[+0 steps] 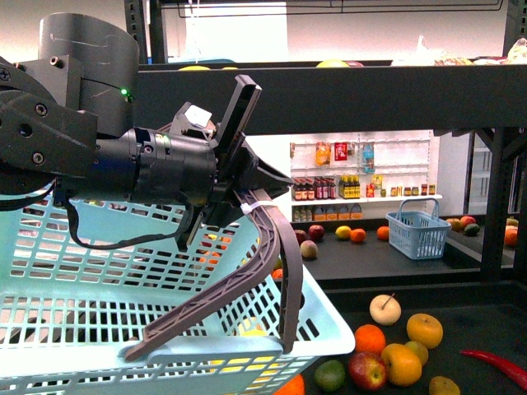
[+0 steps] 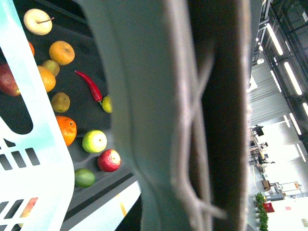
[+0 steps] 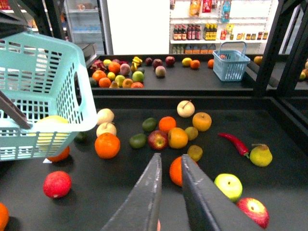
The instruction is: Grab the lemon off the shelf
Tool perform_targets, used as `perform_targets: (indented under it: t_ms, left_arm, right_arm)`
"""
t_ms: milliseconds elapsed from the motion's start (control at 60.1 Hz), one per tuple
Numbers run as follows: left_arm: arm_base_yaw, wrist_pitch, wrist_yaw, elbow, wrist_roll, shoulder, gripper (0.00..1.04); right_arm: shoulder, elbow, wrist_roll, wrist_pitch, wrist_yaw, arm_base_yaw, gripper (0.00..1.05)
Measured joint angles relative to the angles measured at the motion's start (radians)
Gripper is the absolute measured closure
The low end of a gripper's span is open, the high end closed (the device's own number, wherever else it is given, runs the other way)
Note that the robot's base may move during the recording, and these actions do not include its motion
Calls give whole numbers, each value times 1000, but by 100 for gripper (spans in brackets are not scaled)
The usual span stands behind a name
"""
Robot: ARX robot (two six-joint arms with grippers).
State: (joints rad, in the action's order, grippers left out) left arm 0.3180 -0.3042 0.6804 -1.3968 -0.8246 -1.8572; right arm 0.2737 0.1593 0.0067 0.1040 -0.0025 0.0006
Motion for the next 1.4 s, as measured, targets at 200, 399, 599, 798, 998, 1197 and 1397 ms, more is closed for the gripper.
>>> perform_targets:
  t_ms: [200,399,599,798,998,1197,1397]
  left_arm:
    - [0,0,-2,0,4,0,99]
    - [0,0,-1,0,5,0,99]
    - [0,0,-1,0,3,0,99]
    - [-1,0,0,0,4,0,99]
    - [-1,0,0,0,3,0,99]
    - [-1,0,-1,0,3,0,99]
    - [-1,0,0,0,3,0,99]
  right_arm:
    - [-53,-52,-3,1,2,0,102]
    - [-187,-84,-4,-111,3,0,102]
    - [-214,-98,-4,-111,2,0,102]
    - [-229,-115,-4,-111,2,0,98]
    - [-230,-118,-5,-111,2,0,65]
    - [-230,-118,-5,-111,2,0,32]
    - [-230,-118,-4,-111,2,0,6]
